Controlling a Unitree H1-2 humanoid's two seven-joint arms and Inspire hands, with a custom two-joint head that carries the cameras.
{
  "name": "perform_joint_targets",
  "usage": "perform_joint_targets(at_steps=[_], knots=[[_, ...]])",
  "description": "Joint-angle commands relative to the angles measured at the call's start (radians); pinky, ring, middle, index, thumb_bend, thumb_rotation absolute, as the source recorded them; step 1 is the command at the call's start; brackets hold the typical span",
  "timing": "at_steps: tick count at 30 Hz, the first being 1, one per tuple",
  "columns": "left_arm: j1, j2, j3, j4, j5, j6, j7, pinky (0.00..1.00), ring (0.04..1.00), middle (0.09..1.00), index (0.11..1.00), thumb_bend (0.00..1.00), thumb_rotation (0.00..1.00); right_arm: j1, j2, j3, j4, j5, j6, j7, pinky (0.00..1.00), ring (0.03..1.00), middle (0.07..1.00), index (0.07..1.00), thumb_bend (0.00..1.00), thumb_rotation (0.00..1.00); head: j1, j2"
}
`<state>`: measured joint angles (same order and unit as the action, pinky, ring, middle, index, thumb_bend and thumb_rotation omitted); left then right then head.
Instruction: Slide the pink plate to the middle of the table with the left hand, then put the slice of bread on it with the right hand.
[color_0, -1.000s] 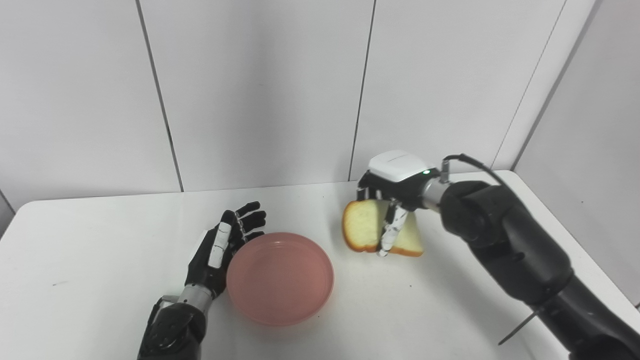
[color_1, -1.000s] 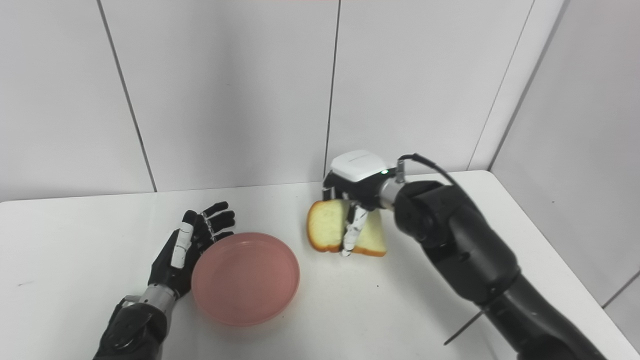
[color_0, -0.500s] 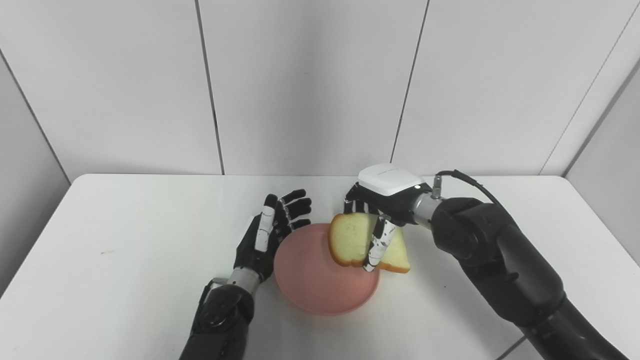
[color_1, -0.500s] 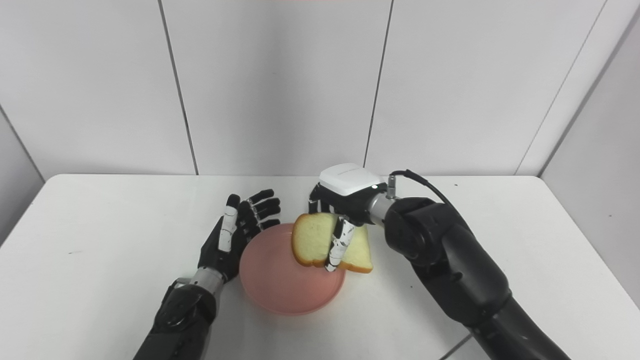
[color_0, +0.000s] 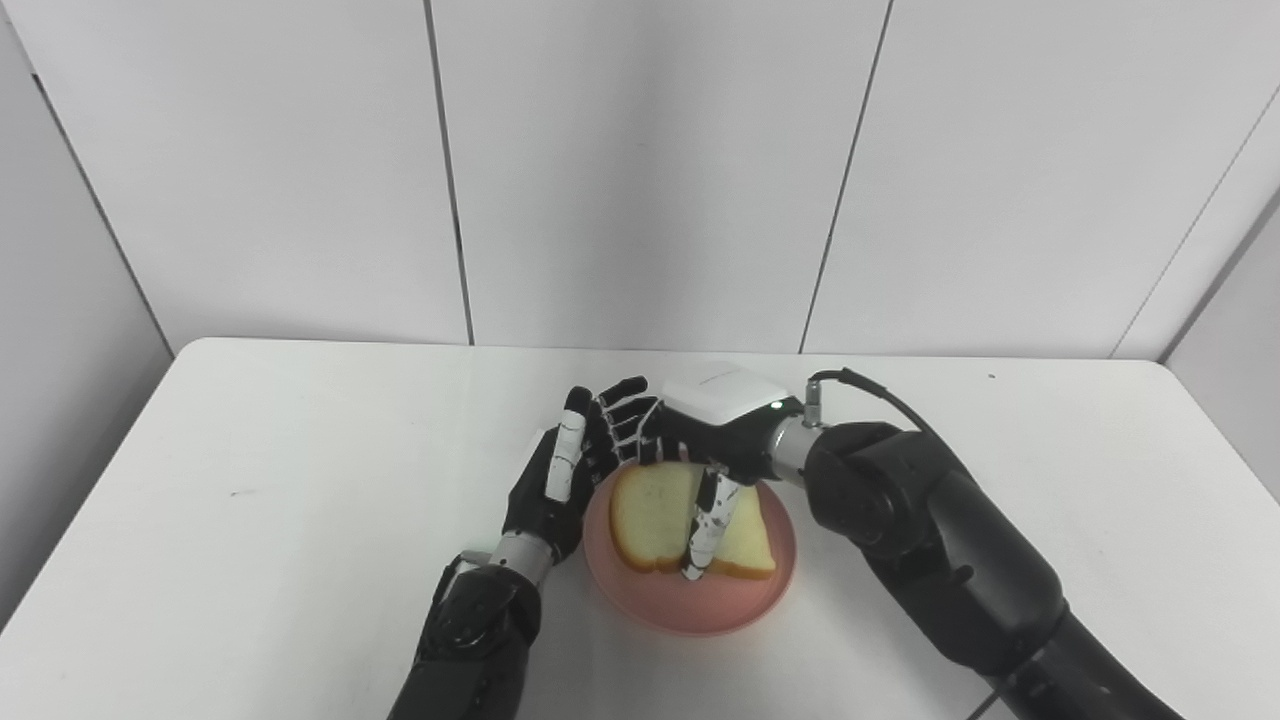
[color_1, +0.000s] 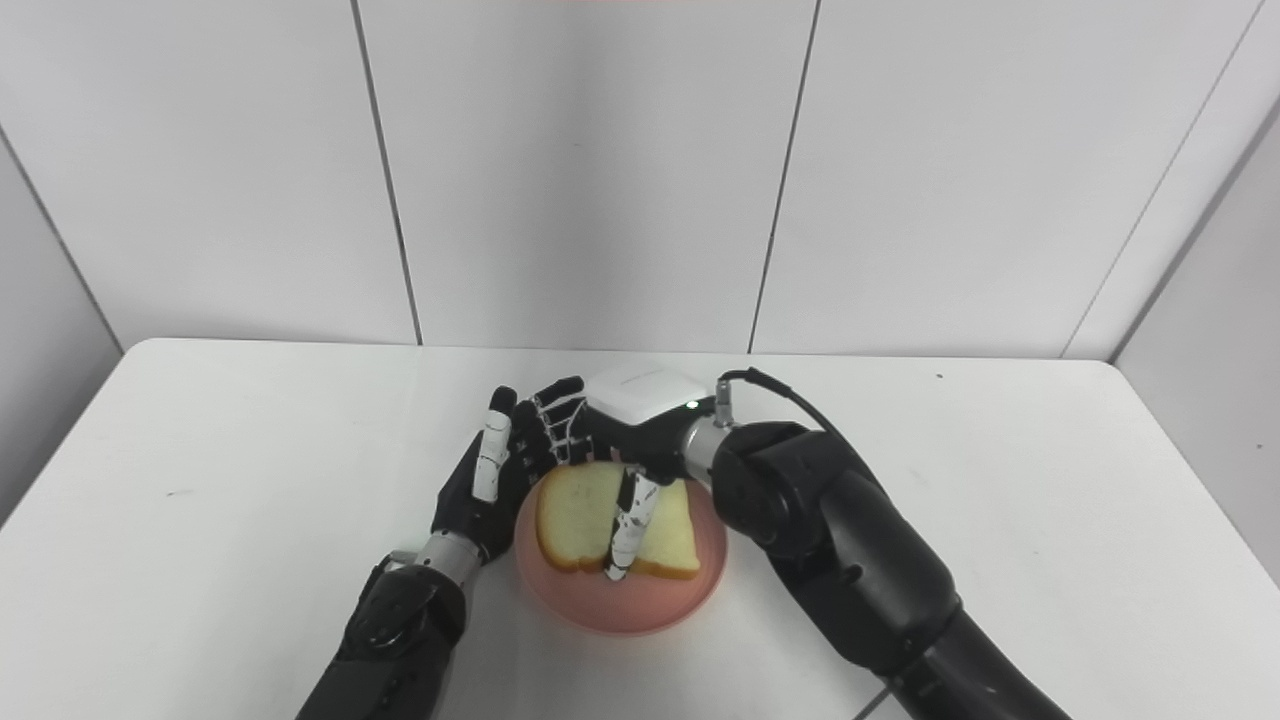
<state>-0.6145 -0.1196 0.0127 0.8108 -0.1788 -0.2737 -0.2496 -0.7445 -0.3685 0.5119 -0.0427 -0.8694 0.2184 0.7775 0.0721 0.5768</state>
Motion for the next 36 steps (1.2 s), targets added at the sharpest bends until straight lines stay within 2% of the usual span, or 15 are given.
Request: perform_joint_targets(at_steps=[1,5,12,19,20,21,23,25,27,29,30,31,36], knots=[[0.063,-0.003,0.0,0.046,0.007,0.06,0.017,0.7,0.766,0.751,0.742,0.97,0.96,-0.066,0.01,0.008,0.001,-0.024,-0.026,-0.009,0.34,0.421,0.502,0.491,0.52,0.15,0.0,0.002],[0.06,-0.003,0.0,0.058,0.009,0.054,0.017,0.69,0.762,0.748,0.742,0.97,0.96,-0.073,0.024,0.031,0.042,-0.048,-0.019,-0.012,0.34,0.423,0.509,0.493,0.52,0.16,0.005,0.001],[0.067,0.004,0.0,0.041,0.01,0.063,0.019,0.69,0.77,0.76,0.76,0.96,0.95,-0.068,0.028,0.036,0.107,-0.052,-0.028,-0.029,0.37,0.45,0.529,0.492,0.52,0.16,0.001,0.001],[0.067,0.008,-0.003,0.043,0.012,0.064,0.016,0.7,0.771,0.77,0.779,0.97,0.95,-0.065,0.019,0.043,0.121,-0.068,-0.022,-0.014,0.36,0.453,0.532,0.493,0.52,0.16,-0.002,0.006],[0.066,0.009,-0.003,0.047,0.011,0.061,0.014,0.69,0.768,0.767,0.781,0.96,0.95,-0.065,0.019,0.044,0.121,-0.068,-0.024,-0.013,0.39,0.474,0.546,0.566,0.82,0.3,-0.002,0.006],[0.065,0.009,-0.002,0.051,0.009,0.06,0.013,0.69,0.764,0.764,0.78,0.96,0.94,-0.064,0.018,0.045,0.12,-0.065,-0.026,-0.012,0.41,0.496,0.565,0.599,0.92,0.36,-0.004,0.004],[0.064,0.011,-0.004,0.052,0.013,0.063,0.015,0.69,0.759,0.761,0.778,0.96,0.94,-0.063,0.018,0.042,0.109,-0.052,-0.016,0.009,0.43,0.52,0.586,0.625,0.97,0.39,-0.008,0.003],[0.063,0.013,-0.007,0.05,0.019,0.066,0.019,0.7,0.758,0.761,0.774,0.97,0.94,-0.068,0.015,0.046,0.092,-0.048,0.0,0.053,0.5,0.616,0.675,0.673,0.99,0.4,-0.012,0.002],[0.063,0.015,-0.008,0.048,0.02,0.07,0.021,0.71,0.76,0.762,0.769,0.96,0.94,-0.077,0.009,0.055,0.076,-0.057,0.016,0.105,0.65,0.723,0.765,0.735,1.0,0.4,-0.013,0.001],[0.064,0.017,-0.009,0.044,0.021,0.071,0.021,0.72,0.76,0.759,0.769,0.96,0.94,-0.086,0.005,0.061,0.06,-0.069,0.029,0.157,0.79,0.779,0.805,0.767,1.0,0.4,-0.013,0.001],[0.065,0.017,-0.009,0.043,0.021,0.072,0.021,0.72,0.758,0.758,0.773,0.95,0.94,-0.09,0.003,0.063,0.053,-0.075,0.034,0.179,0.91,0.847,0.846,0.798,1.0,0.4,-0.013,0.001],[0.066,0.017,-0.009,0.042,0.021,0.071,0.02,0.72,0.757,0.757,0.776,0.94,0.95,-0.094,0.001,0.063,0.048,-0.08,0.039,0.199,0.97,0.89,0.872,0.818,1.0,0.39,-0.014,0.001],[0.067,0.018,-0.012,0.039,0.022,0.071,0.019,0.71,0.75,0.755,0.78,0.93,0.95,-0.116,-0.004,0.061,0.025,-0.087,0.065,0.295,1.0,0.959,0.938,0.865,1.0,0.42,-0.016,0.0]])
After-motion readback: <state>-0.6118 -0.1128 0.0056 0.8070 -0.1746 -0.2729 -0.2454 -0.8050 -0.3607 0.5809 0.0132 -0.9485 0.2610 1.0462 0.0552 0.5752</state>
